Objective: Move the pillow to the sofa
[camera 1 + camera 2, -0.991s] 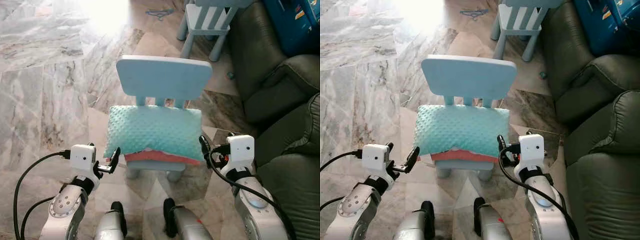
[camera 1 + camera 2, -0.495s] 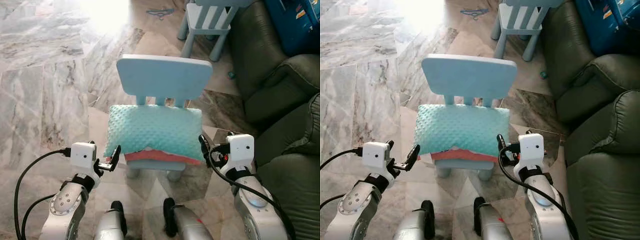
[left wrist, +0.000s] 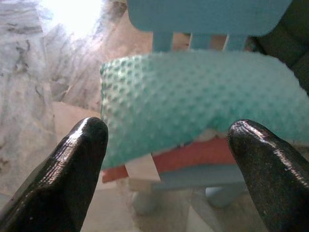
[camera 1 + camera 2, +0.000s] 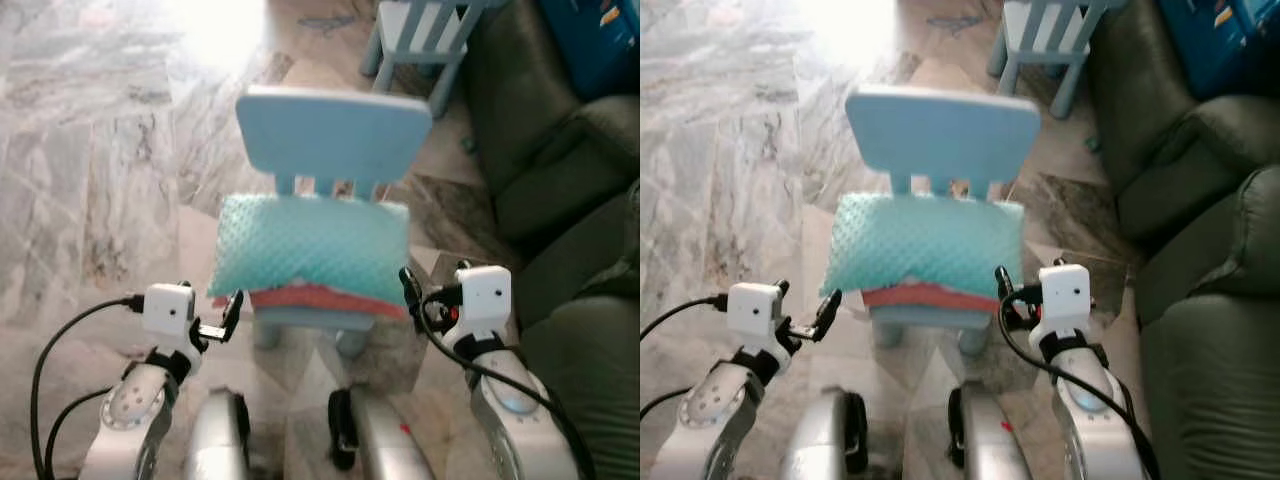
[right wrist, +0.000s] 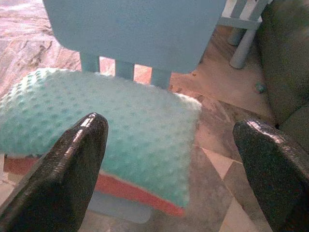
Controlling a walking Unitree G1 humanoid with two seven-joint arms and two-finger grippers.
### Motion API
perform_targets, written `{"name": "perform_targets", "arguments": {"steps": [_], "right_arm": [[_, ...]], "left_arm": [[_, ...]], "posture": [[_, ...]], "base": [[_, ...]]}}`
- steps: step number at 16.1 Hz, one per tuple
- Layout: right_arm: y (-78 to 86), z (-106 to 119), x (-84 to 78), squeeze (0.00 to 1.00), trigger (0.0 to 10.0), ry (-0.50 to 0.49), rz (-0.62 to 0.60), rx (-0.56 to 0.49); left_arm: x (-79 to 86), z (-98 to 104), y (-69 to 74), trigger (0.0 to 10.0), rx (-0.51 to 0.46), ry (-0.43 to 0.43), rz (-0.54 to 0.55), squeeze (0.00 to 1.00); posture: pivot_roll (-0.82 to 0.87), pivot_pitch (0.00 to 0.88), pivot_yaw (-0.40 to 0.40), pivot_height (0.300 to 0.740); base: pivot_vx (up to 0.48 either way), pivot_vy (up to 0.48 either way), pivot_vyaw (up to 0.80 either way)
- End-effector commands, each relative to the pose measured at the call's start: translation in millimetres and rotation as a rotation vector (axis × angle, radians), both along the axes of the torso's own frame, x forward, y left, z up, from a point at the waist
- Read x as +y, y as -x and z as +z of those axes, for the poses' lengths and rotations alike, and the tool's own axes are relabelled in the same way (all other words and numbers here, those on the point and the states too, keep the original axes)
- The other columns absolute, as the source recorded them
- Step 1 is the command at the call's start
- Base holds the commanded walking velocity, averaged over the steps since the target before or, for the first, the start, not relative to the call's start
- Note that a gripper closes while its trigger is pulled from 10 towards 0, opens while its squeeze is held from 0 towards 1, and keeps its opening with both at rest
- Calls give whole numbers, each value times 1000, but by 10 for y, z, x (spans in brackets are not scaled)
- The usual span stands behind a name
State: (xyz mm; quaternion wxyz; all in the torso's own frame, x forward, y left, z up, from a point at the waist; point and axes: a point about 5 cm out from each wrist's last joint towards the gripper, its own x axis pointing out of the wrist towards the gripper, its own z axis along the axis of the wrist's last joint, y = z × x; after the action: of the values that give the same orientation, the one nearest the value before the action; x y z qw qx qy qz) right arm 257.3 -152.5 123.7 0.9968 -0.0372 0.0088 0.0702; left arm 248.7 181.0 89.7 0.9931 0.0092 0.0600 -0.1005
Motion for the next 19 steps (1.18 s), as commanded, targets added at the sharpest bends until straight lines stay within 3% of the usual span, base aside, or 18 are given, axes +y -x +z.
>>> {"name": "perform_targets", "arguments": {"steps": [1, 7, 19], "right_arm": [[42, -43, 1, 0, 10000, -2, 5, 23], [35, -36, 3, 0, 10000, -5, 3, 20], [15, -25, -1, 0, 10000, -6, -1, 18]], "left_arm": [[15, -89, 56, 10000, 41, -10, 4, 0], [19, -105, 62, 10000, 46, -12, 11, 0], [17, -96, 30, 10000, 39, -12, 15, 0]], "posture": [[-37, 355, -39, 590], [-37, 360, -41, 515], [-40, 366, -42, 515]], "base": [[0, 0, 0], [0, 0, 0], [0, 0, 0]]}}
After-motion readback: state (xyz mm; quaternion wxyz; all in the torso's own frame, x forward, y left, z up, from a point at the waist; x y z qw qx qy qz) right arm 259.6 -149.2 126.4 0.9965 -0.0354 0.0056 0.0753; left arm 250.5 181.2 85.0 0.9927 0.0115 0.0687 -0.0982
